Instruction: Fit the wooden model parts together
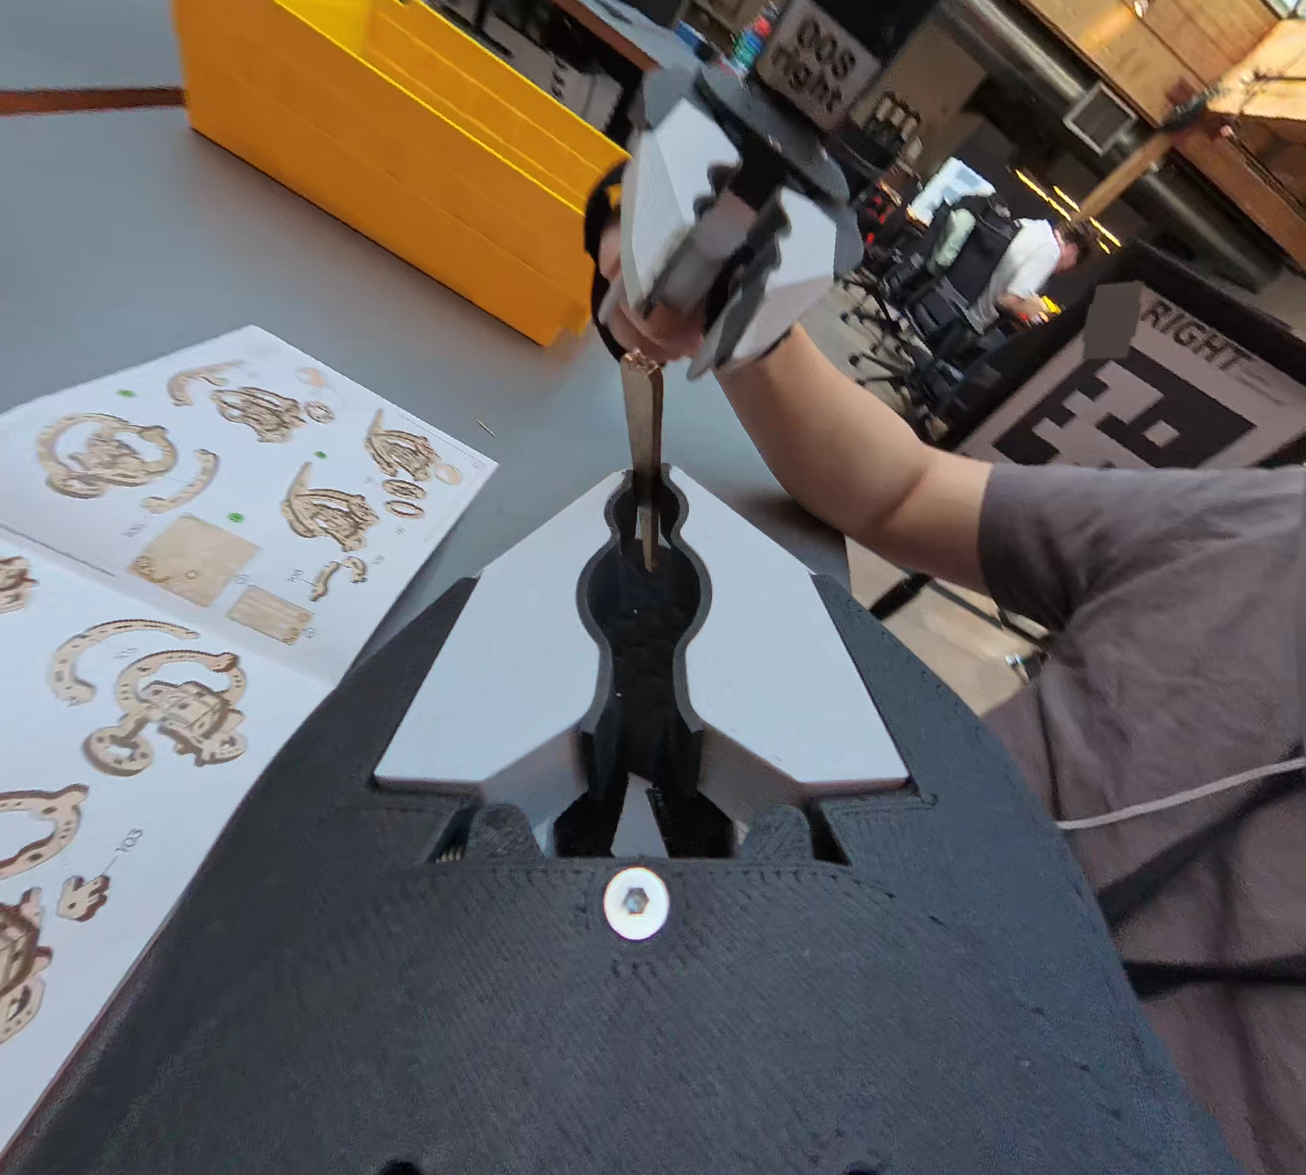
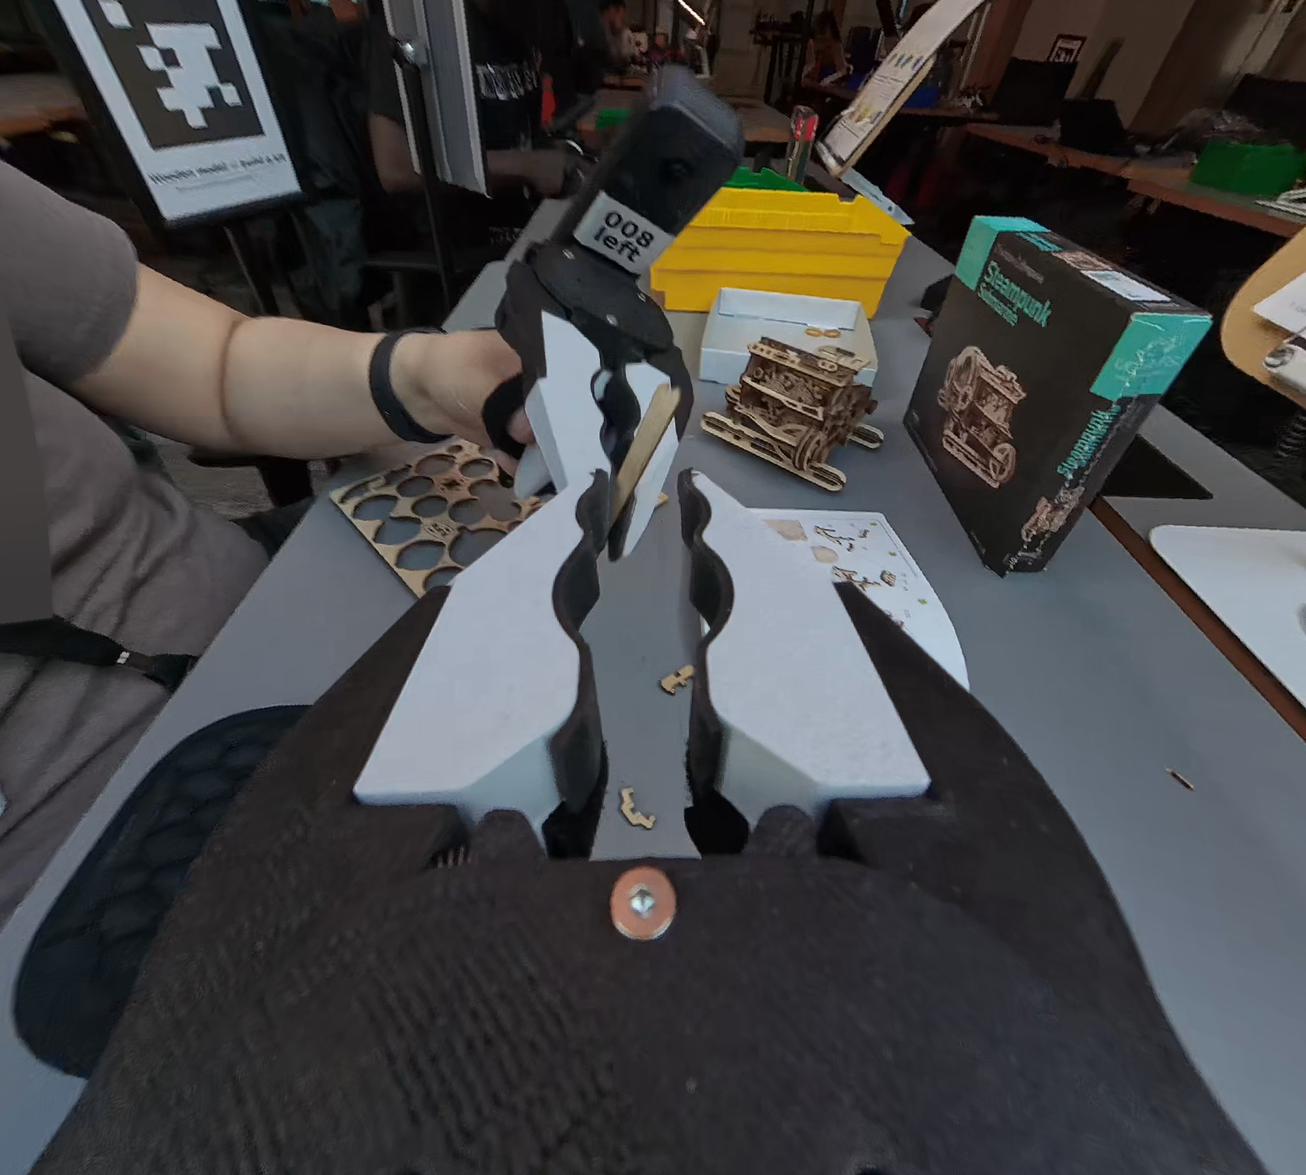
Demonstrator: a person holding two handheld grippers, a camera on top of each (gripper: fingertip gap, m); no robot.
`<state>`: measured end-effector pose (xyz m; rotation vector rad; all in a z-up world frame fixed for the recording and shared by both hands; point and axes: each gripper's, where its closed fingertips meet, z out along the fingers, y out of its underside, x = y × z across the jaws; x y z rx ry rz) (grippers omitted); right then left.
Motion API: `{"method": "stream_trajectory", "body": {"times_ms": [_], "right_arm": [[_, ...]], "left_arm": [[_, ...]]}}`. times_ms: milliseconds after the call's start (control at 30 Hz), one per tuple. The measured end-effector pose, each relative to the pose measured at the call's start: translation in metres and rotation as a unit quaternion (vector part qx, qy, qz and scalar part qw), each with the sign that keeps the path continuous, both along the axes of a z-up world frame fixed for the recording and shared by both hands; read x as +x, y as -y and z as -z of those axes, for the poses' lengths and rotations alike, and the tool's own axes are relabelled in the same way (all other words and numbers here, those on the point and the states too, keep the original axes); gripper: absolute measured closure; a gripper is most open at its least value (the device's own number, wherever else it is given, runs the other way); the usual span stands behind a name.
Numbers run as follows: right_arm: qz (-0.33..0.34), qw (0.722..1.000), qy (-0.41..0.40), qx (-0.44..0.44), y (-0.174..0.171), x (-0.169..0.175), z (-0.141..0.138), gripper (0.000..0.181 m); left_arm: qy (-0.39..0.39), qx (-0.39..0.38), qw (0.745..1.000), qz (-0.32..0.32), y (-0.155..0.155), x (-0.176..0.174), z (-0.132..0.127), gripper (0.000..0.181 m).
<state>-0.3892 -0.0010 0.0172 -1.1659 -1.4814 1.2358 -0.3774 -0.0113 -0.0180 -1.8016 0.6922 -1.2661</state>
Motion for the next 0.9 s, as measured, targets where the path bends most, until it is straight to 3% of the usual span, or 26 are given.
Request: {"method": "stream_trajectory", "body": {"times_ms": [100, 200, 333, 600, 700, 767, 900], "right_arm": [[-0.048, 0.995, 0.044, -0.069, 0.009, -0.003, -0.014, 0.141], [-0.130, 0.981, 0.128, -0.068, 0.033, 0.000, 0.001, 0.143], [-0.200, 0.964, 0.175, -0.007, 0.055, 0.018, 0.024, 0.172], [-0.228, 0.953, 0.199, 0.001, 0.064, 0.028, 0.032, 0.179], [-0.169, 0.965, 0.201, 0.004, 0.043, 0.025, 0.025, 0.180], [-0.072, 0.977, 0.198, -0.004, 0.011, 0.024, 0.015, 0.181], [0.075, 0.967, 0.244, 0.002, -0.023, 0.030, 0.028, 0.181]], "left_arm": [[-0.083, 0.005, 0.992, 0.092, 0.024, 0.015, 0.014, 0.178], [-0.142, 0.017, 0.978, 0.150, 0.040, 0.025, 0.021, 0.178], [-0.151, 0.005, 0.967, 0.205, 0.058, 0.035, 0.024, 0.178], [-0.169, 0.001, 0.956, 0.240, 0.065, 0.046, 0.035, 0.178], [-0.162, 0.022, 0.972, 0.167, 0.038, 0.036, 0.028, 0.172], [-0.147, 0.028, 0.985, 0.088, 0.013, 0.016, 0.017, 0.157], [-0.108, 0.037, 0.993, 0.003, 0.004, -0.022, 0.007, 0.165]]}}
